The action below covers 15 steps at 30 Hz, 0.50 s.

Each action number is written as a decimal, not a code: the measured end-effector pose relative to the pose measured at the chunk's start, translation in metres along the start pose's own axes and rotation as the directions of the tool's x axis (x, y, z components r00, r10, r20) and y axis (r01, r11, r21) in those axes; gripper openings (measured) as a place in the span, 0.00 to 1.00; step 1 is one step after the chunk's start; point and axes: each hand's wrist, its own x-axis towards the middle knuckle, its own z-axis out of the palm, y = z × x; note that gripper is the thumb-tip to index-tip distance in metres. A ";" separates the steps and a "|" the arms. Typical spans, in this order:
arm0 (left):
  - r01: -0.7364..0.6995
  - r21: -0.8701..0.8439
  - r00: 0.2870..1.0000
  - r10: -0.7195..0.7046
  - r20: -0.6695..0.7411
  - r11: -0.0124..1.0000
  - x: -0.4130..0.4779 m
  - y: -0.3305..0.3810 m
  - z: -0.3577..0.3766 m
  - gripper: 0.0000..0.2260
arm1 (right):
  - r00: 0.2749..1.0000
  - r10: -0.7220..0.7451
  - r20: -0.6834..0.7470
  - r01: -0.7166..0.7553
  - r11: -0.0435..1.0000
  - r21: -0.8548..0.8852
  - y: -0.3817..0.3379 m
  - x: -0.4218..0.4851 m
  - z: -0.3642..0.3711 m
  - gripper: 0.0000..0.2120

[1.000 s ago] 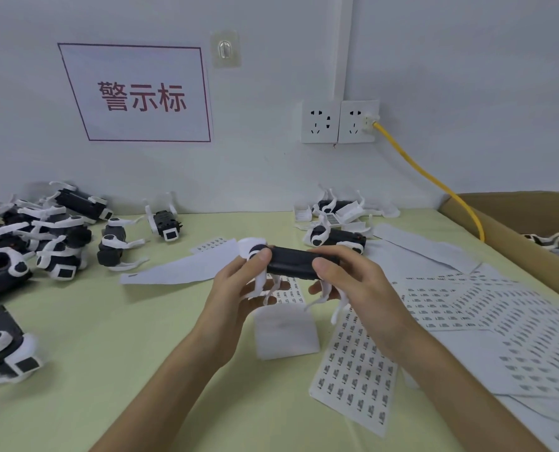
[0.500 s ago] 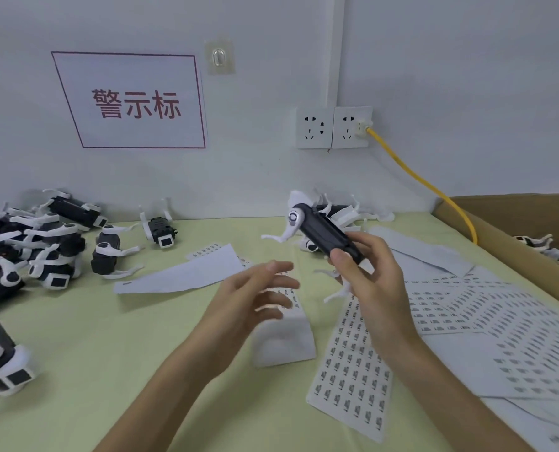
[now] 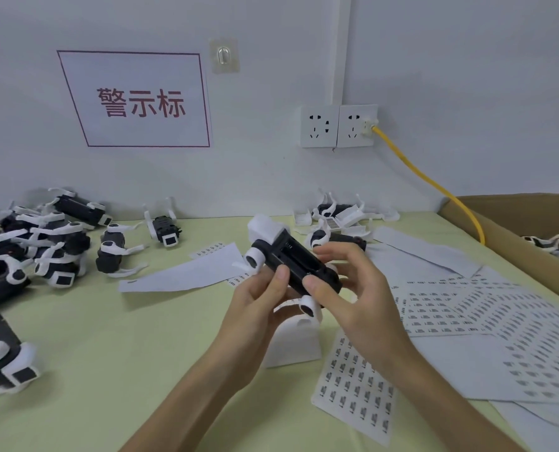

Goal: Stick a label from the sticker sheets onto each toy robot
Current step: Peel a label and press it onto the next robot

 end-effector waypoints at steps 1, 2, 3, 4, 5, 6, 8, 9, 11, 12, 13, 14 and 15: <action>-0.010 0.004 1.000 0.010 0.022 1.000 0.000 -0.001 0.001 0.22 | 1.000 -0.004 -0.009 0.004 1.000 -0.002 0.000 0.001 -0.001 0.14; -0.016 0.005 0.999 0.016 0.041 1.000 0.000 -0.002 0.002 0.20 | 1.000 -0.010 -0.018 0.010 1.000 -0.005 0.000 0.001 -0.002 0.12; -0.025 0.010 0.998 0.024 0.058 1.000 0.000 -0.003 0.002 0.18 | 1.000 -0.017 -0.024 0.016 1.000 -0.006 0.000 0.001 -0.002 0.10; -0.037 0.023 0.997 0.035 0.074 0.999 0.000 -0.004 0.003 0.17 | 0.999 -0.021 -0.030 0.021 1.000 -0.004 0.000 0.002 -0.002 0.08; -0.053 0.044 0.995 0.048 0.090 0.998 -0.001 -0.005 0.004 0.16 | 0.999 -0.021 -0.036 0.021 1.000 0.001 0.000 0.002 -0.003 0.07; -0.067 0.067 0.993 0.060 0.103 0.995 -0.001 -0.006 0.004 0.14 | 0.999 -0.021 -0.042 0.021 1.000 0.005 0.000 0.002 -0.003 0.08; -0.094 0.127 0.990 0.079 0.120 0.987 -0.002 -0.007 0.006 0.12 | 0.998 -0.029 -0.057 0.028 1.000 -0.003 0.000 0.002 -0.003 0.10; -0.105 0.164 0.989 0.085 0.125 0.981 -0.003 -0.007 0.006 0.11 | 0.997 -0.032 -0.063 0.032 0.999 -0.010 -0.001 0.002 -0.002 0.11; -0.116 0.219 0.988 0.090 0.123 0.969 -0.004 -0.007 0.006 0.10 | 0.997 -0.034 -0.070 0.033 0.999 -0.017 -0.002 0.001 -0.002 0.11; -0.123 0.235 0.988 0.096 0.123 0.964 -0.004 -0.007 0.006 0.11 | 0.997 -0.032 -0.071 0.031 0.999 -0.015 -0.002 0.001 -0.002 0.11; -0.131 0.249 0.987 0.103 0.122 0.960 -0.004 -0.008 0.007 0.12 | 0.997 -0.024 -0.070 0.024 1.000 -0.009 -0.002 0.001 -0.002 0.11; -0.134 0.261 0.987 0.105 0.123 0.956 -0.004 -0.007 0.007 0.13 | 0.998 -0.009 -0.068 0.009 1.000 0.005 -0.002 0.001 -0.002 0.12; -0.132 0.271 0.987 0.101 0.125 0.953 -0.004 -0.007 0.007 0.14 | 0.998 0.014 -0.065 -0.012 0.999 0.030 -0.002 0.002 -0.003 0.13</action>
